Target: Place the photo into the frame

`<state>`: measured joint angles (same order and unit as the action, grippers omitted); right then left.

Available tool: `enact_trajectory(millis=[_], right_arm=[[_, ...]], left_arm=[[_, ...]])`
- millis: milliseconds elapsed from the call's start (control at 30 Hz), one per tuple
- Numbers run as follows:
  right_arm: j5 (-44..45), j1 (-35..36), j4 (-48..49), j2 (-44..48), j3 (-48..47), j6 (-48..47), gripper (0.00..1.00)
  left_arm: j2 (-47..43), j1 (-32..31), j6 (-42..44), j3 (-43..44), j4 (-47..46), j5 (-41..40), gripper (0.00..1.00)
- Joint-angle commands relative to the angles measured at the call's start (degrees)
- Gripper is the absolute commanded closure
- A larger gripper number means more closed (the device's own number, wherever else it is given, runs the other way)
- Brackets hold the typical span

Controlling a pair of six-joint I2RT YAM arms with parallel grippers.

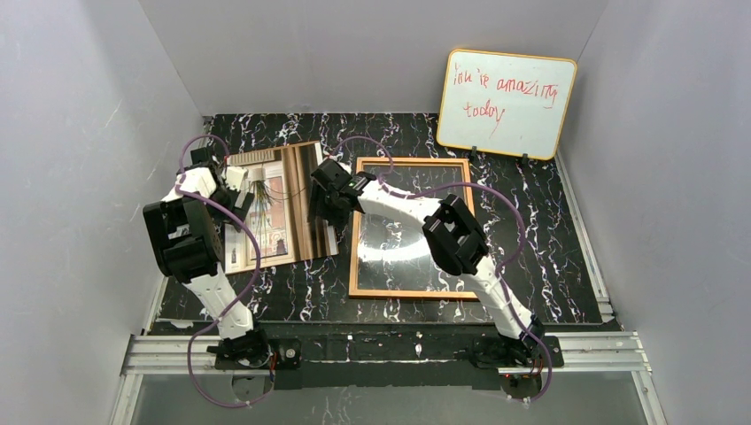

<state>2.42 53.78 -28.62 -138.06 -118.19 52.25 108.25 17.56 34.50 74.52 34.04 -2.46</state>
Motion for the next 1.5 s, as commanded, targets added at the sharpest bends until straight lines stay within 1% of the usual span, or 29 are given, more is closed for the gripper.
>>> enact_trajectory(millis=[0,133,333,433,500,633,800,933,1067,1200,1267,1467], right_arm=[[3.8,0.1,-3.5,6.0,4.7,-0.6,0.31],[3.3,0.2,-3.8,7.1,7.6,0.2,0.32],[2.2,0.9,-5.0,6.2,7.9,0.5,0.32],[-1.1,1.4,-3.2,6.3,8.8,0.9,0.32],[-5.0,1.7,-0.7,6.9,11.1,1.7,0.33],[-9.1,2.6,4.8,9.1,14.7,3.6,0.33],[-9.8,3.6,6.3,11.2,15.4,4.4,0.33],[-9.6,3.8,8.1,13.3,17.6,5.2,0.33],[-9.4,3.9,7.6,12.6,17.7,5.2,0.33],[-7.2,3.5,3.5,11.3,16.1,4.9,0.33],[-5.7,2.9,1.7,11.4,15.8,4.7,0.3],[-3.0,0.7,-0.4,11.9,14.5,3.1,0.28]], left_arm=[[3.8,0.4,0.8,-4.1,-0.6,-2.4,0.05],[4.1,0.5,0.7,-3.8,-1.0,-2.7,0.05],[4.0,0.5,0.5,-3.3,-0.9,-2.2,0.05],[4.0,0.0,-0.1,-3.7,-1.0,-1.7,0.05],[3.5,-0.4,-0.9,-4.1,-0.9,-0.9,0.05],[2.4,-3.0,-2.4,-6.4,-1.0,0.1,0.05],[1.7,-5.9,-3.5,-9.8,-1.2,1.3,0.06],[0.1,-6.2,-3.8,-10.4,-0.3,2.4,0.07],[-2.7,-6.1,-3.9,-7.9,2.9,5.9,0.07],[-4.6,-5.6,-3.6,-3.0,7.0,7.3,0.06],[-4.8,-4.6,-3.3,0.0,8.1,7.8,0.06],[-1.2,0.7,-2.8,8.3,7.1,4.9,0.04]])
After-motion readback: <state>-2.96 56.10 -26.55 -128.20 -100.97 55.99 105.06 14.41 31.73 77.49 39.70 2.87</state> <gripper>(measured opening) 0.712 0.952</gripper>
